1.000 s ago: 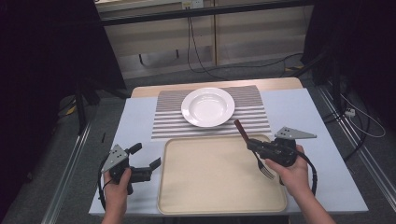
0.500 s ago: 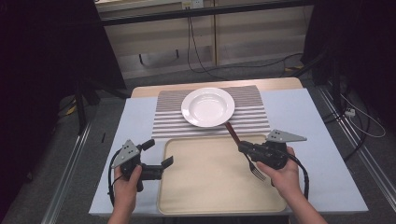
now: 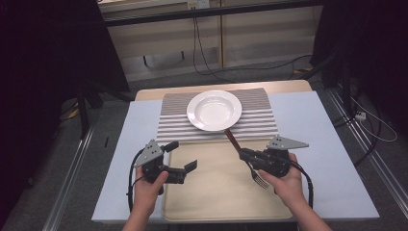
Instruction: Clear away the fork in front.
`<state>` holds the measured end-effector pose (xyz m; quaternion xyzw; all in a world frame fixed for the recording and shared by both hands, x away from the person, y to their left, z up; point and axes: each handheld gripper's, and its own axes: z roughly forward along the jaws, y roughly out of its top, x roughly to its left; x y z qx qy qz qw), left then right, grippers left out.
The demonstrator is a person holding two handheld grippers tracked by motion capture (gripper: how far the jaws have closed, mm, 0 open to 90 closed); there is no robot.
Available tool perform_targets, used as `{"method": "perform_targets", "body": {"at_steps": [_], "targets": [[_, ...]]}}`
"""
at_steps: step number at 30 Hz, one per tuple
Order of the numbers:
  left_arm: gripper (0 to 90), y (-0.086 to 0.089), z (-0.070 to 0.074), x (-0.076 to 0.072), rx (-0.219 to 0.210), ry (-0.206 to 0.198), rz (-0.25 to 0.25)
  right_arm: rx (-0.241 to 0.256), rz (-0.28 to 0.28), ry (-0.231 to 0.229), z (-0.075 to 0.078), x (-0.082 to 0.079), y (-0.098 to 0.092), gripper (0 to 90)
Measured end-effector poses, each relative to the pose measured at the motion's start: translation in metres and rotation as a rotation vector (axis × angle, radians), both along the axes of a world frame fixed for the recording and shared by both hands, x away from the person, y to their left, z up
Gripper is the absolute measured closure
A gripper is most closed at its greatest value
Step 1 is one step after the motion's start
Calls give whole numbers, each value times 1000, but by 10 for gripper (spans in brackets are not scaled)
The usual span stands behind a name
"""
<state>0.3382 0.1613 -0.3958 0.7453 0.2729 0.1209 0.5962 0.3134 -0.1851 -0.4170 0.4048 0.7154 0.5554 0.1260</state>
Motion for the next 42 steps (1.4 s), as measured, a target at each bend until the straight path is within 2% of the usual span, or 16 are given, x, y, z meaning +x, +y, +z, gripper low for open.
{"method": "perform_targets", "body": {"at_steps": [4,13,15,20,25,30,33,36,37,38,39,42], "targets": [[26,-8,0,0,-1,10,2,-4,20,-3,0,-1,6,786],[36,-25,0,0,-35,73,9,-19,70,-10,-1,-4,21,786],[67,-27,1,-1,-49,77,-1,-22,77,-6,-2,-4,24,785],[106,-29,1,-1,-48,87,-10,-27,81,-11,-2,-5,26,785],[145,-30,-1,0,-69,138,-18,-40,93,-25,-2,-7,32,786],[212,-32,-4,1,-73,167,-16,-50,117,-39,-2,-9,39,785],[279,-35,-7,2,-103,193,-19,-55,128,-45,-2,-10,43,785],[387,-37,-7,3,-105,200,-14,-56,143,-49,-1,-13,49,785],[418,-37,-8,5,-127,224,-17,-63,144,-55,-1,-13,51,785],[441,-37,-8,5,-127,224,-17,-63,144,-55,-1,-13,51,785],[462,-37,-9,6,-144,233,-22,-72,151,-61,-1,-14,55,785],[522,-37,-9,6,-148,235,-26,-88,163,-79,0,-16,59,785]]}}
